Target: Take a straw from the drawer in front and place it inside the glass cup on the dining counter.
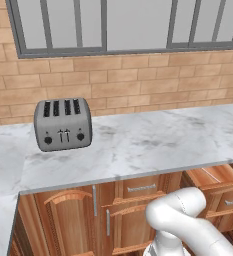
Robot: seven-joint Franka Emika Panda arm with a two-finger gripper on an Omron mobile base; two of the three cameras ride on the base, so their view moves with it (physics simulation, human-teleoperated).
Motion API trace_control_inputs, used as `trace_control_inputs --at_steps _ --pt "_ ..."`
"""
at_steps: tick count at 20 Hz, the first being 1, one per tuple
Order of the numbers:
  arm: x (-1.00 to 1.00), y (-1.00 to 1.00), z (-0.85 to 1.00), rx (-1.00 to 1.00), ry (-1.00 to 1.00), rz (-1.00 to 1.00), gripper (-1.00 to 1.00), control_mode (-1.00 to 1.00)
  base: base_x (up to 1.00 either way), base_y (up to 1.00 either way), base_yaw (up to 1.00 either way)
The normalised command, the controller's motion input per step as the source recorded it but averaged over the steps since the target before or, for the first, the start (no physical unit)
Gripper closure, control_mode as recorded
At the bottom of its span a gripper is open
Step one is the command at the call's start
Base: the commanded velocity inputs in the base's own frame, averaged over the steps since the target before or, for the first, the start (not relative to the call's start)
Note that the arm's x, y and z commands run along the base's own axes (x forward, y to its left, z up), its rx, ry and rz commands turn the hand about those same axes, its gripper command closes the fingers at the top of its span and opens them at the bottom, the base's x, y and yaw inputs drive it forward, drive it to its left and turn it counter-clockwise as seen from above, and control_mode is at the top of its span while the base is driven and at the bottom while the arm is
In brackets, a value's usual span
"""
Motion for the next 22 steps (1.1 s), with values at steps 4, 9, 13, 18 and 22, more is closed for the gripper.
trace_control_inputs --at_steps 4,9,13,18,22 --pt "0.00 0.00 0.40 0.00 0.00 0.00 -1.00 -1.00 0.00 0.00 0.00" --pt "0.00 0.00 0.45 -0.01 0.03 0.00 -1.00 -1.00 0.00 0.00 0.00" --pt "0.00 0.00 0.46 -0.03 0.05 0.00 -1.00 -1.00 0.00 0.00 0.00" --pt "0.01 0.00 0.41 -0.05 0.13 0.00 -1.00 -1.00 0.00 0.00 0.00" --pt "0.00 0.00 0.35 -0.04 0.15 0.00 -1.00 -1.00 0.00 0.00 0.00"
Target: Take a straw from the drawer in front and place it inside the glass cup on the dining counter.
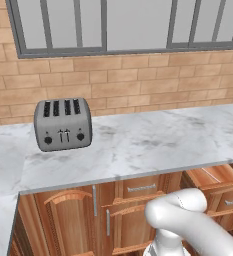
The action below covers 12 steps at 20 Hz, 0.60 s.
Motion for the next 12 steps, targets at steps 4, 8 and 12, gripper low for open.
trace_control_inputs --at_steps 4,8,12 --pt "0.00 0.00 0.32 -0.03 0.14 0.00 -1.00 -1.00 0.00 0.00 0.00" --pt "0.00 0.00 0.24 -0.03 0.13 0.00 -1.00 -1.00 0.00 0.00 0.00" --pt "0.00 0.00 0.27 -0.02 0.10 0.00 -1.00 -1.00 0.00 0.00 0.00"
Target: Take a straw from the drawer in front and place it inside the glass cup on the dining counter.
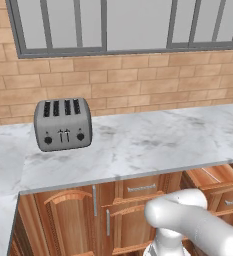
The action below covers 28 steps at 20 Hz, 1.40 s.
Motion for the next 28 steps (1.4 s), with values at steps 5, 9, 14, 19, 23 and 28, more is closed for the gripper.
trace_control_inputs --at_steps 5,9,14,19,23,28 --pt "0.00 0.01 0.30 -0.01 0.11 0.00 -1.00 -1.00 0.00 0.00 0.00" --pt "0.08 0.08 0.21 -0.02 0.15 0.00 -1.00 -1.00 0.00 0.00 0.00" --pt "0.12 0.14 0.11 -0.02 0.17 0.00 -1.00 -1.00 0.00 0.00 0.00" --pt "0.26 0.20 0.04 -0.02 0.18 0.00 -1.00 -1.00 0.00 0.00 0.00" --pt "0.29 0.18 0.01 -0.01 0.20 0.01 -1.00 -1.00 0.00 0.00 0.00" --pt "0.31 0.16 0.00 0.00 0.21 0.00 -1.00 -1.00 0.00 0.00 0.00"
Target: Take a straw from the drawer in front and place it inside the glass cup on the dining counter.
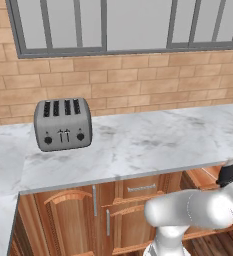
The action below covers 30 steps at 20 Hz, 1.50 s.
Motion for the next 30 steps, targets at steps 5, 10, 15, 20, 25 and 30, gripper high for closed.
trace_control_inputs --at_steps 5,10,15,20,25,30 --pt "0.21 0.13 0.01 -0.01 0.25 0.00 -1.00 -1.00 0.00 0.00 0.00" --pt "0.03 0.01 0.00 -0.03 0.21 0.00 -1.00 -1.00 0.00 0.00 0.00" --pt "0.00 0.00 -0.04 0.00 0.10 0.00 -1.00 -1.00 0.00 0.00 0.00" --pt "0.11 0.00 -0.14 0.00 0.05 0.06 -1.00 -1.00 0.00 0.00 0.00" --pt "0.22 0.01 -0.08 0.00 0.01 0.13 -1.00 -1.00 0.00 0.00 0.00" --pt "0.21 0.00 0.00 0.00 0.03 0.13 -1.00 -1.00 0.00 0.00 0.00"
